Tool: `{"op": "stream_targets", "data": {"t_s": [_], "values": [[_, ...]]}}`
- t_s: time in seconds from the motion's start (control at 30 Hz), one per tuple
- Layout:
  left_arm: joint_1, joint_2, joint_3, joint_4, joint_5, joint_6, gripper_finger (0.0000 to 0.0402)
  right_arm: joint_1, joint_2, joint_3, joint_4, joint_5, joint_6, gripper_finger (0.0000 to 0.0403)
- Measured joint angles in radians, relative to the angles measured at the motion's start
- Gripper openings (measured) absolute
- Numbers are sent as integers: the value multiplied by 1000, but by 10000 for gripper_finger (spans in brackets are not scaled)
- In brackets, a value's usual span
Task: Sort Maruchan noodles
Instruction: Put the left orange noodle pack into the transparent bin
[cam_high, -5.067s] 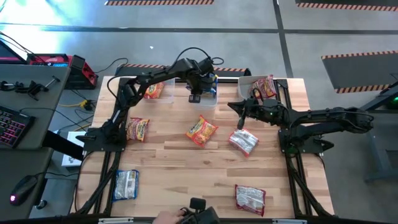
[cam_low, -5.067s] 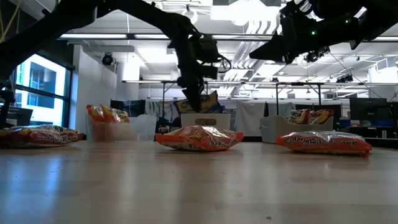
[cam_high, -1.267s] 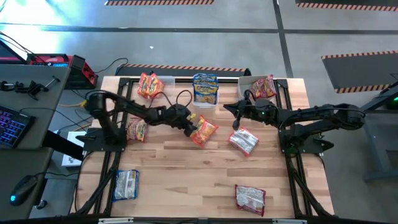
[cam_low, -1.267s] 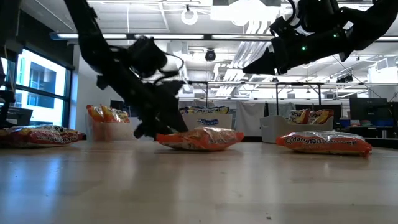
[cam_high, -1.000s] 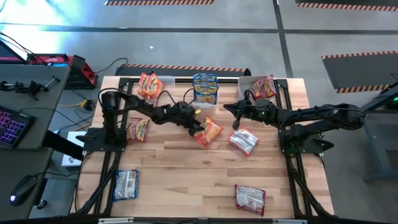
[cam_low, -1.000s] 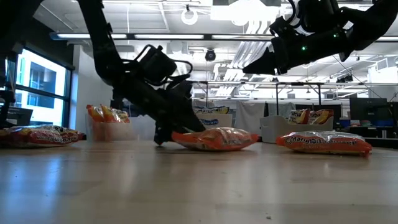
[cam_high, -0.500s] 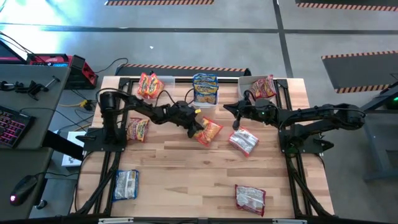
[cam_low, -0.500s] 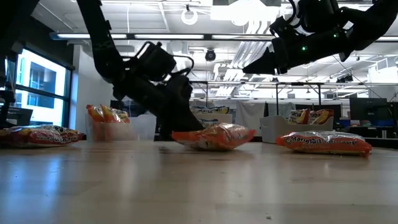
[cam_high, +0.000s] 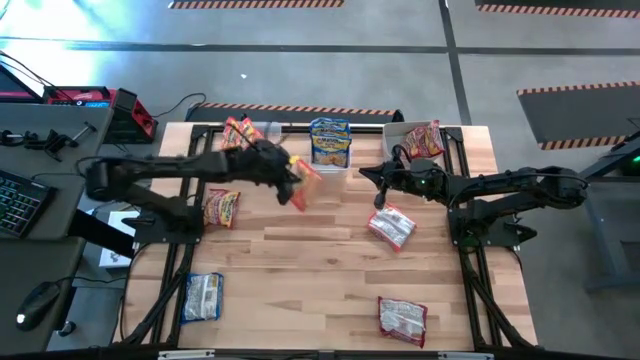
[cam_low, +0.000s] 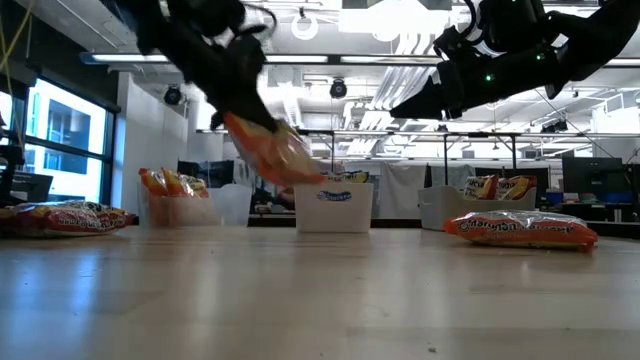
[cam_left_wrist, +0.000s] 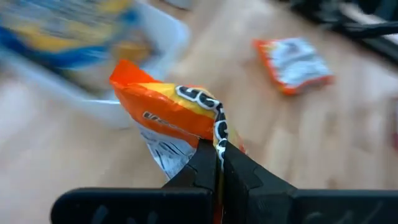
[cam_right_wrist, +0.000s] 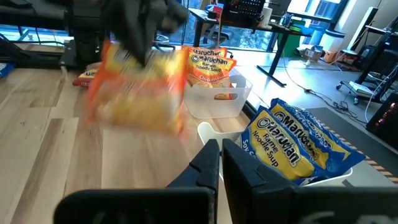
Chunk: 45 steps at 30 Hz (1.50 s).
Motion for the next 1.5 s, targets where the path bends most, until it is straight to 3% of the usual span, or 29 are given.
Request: {"op": "stream_targets", "data": {"t_s": [0.2, 0.37, 0.7, 0.87, 1.1, 1.5], "values": [[62, -89, 182, -412, -240, 58, 1, 0, 0, 0, 0, 0, 0, 4], [154, -61, 288, -563, -345, 169, 1, 0, 0, 0, 0, 0, 0, 4], [326, 30, 301, -568, -508, 397, 0, 0, 0, 0, 0, 0, 0, 4], [372, 105, 301, -561, -523, 441, 0, 0, 0, 0, 0, -1, 0, 4], [376, 215, 302, -501, -523, 444, 0, 0, 0, 0, 0, -2, 0, 4], [335, 317, 303, -512, -726, 460, 0, 0, 0, 0, 0, -3, 0, 4]]}}
